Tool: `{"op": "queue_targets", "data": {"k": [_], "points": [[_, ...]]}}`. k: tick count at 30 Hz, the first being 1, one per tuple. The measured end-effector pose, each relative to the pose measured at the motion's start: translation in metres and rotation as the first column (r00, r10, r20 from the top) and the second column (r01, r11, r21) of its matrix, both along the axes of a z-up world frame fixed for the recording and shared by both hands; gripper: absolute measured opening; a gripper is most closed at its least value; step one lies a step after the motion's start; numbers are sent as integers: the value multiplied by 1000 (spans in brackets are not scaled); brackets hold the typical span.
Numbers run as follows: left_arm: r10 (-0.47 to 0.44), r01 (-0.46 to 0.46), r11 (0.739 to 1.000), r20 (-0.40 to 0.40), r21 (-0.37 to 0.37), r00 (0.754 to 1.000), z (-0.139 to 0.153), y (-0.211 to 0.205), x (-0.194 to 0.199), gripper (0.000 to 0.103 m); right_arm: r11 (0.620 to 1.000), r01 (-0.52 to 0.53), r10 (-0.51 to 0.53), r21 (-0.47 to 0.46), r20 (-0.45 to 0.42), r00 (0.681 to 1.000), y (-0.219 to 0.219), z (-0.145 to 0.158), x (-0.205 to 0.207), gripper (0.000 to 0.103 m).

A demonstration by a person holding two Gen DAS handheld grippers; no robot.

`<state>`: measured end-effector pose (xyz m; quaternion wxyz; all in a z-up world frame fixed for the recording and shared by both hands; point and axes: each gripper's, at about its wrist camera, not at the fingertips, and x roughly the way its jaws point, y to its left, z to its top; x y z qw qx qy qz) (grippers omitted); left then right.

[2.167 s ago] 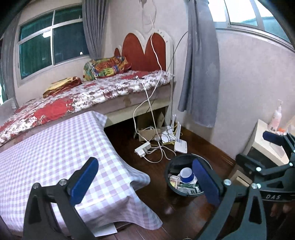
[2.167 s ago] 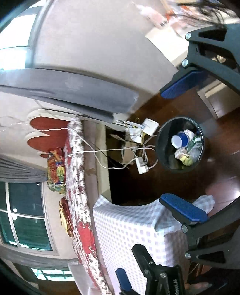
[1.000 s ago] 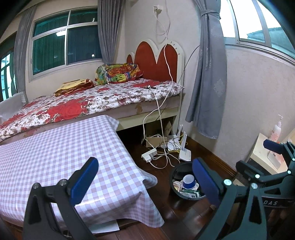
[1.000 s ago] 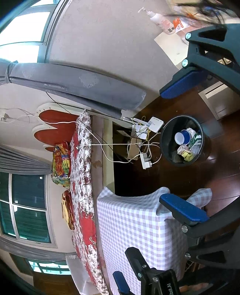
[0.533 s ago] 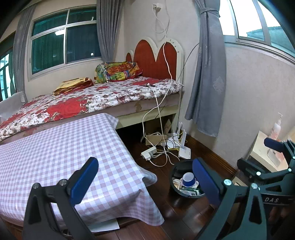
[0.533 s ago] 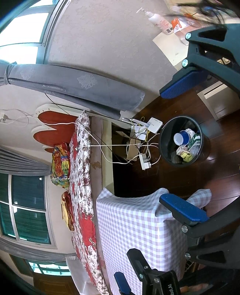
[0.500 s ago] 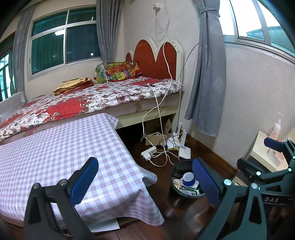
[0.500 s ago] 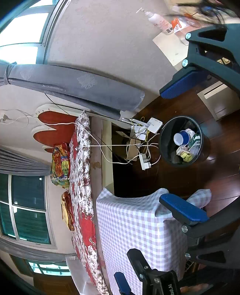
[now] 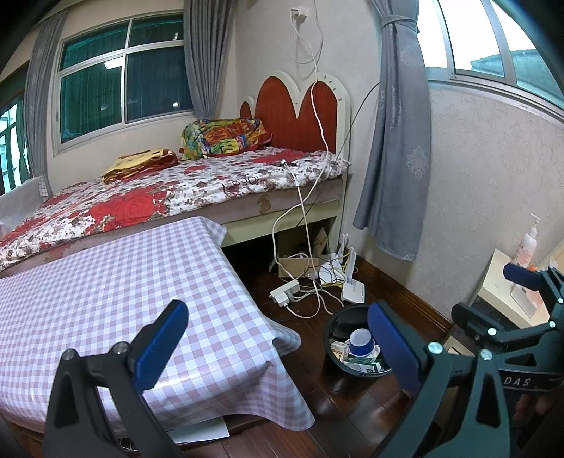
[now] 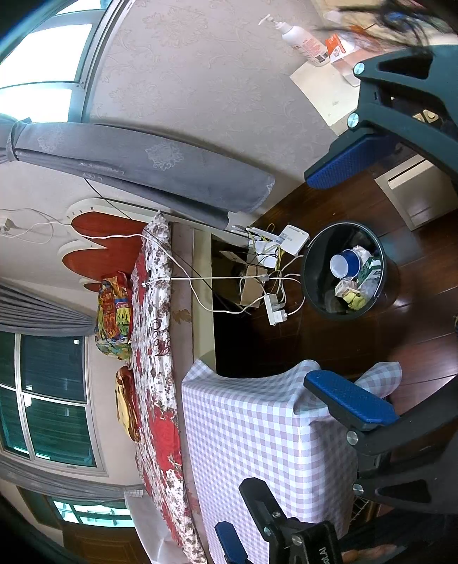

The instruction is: Collect trash

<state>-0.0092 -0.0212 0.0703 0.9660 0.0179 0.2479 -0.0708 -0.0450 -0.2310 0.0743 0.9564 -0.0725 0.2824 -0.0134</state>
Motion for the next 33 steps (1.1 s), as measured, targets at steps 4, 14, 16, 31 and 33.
{"op": "queue_targets", "data": {"k": [4, 14, 16, 31, 33], "points": [[0, 0, 1000, -1, 0, 1000, 0, -1, 0, 102, 1000, -1, 1, 0, 0, 1000, 1, 0, 1, 103], [2, -2, 1000, -1, 0, 1000, 0, -2, 0, 102, 1000, -2, 2, -1, -2, 1000, 1, -1, 0, 103], [1, -1, 1000, 0, 4, 1000, -1, -3, 0, 102, 1000, -3, 3, -2, -2, 1000, 2, 0, 0, 103], [-22, 22, 999, 14, 33, 1000, 1, -3, -3, 102, 1000, -3, 3, -2, -3, 1000, 0, -1, 1, 103], [-26, 25, 999, 14, 34, 1000, 1, -3, -3, 102, 1000, -2, 2, -3, -3, 1000, 1, -1, 1, 103]]}}
